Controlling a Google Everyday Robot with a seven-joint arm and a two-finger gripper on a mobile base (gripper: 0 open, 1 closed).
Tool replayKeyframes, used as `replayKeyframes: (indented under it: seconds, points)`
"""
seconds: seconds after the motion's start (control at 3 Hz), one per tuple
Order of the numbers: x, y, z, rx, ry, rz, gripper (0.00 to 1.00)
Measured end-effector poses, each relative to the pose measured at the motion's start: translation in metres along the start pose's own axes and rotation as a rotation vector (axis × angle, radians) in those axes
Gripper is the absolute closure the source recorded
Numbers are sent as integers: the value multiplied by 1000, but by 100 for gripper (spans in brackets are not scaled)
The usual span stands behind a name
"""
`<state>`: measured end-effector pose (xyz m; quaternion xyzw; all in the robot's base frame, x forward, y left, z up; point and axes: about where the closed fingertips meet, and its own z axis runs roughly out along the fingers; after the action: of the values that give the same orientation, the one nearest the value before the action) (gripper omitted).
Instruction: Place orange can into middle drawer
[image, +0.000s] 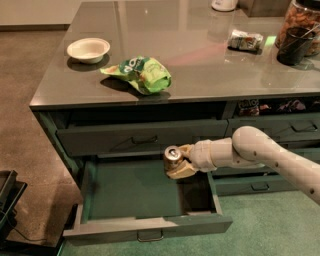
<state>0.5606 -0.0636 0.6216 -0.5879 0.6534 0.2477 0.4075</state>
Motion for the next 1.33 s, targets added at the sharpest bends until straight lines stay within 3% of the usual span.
replayKeyframes:
  seconds: [0.33,0.67,1.33]
  points:
    - [0,0,0,-1,0,0,100]
    - [29,3,20,-23,15,-35,100]
    - [91,1,106,-68,-20,-115,100]
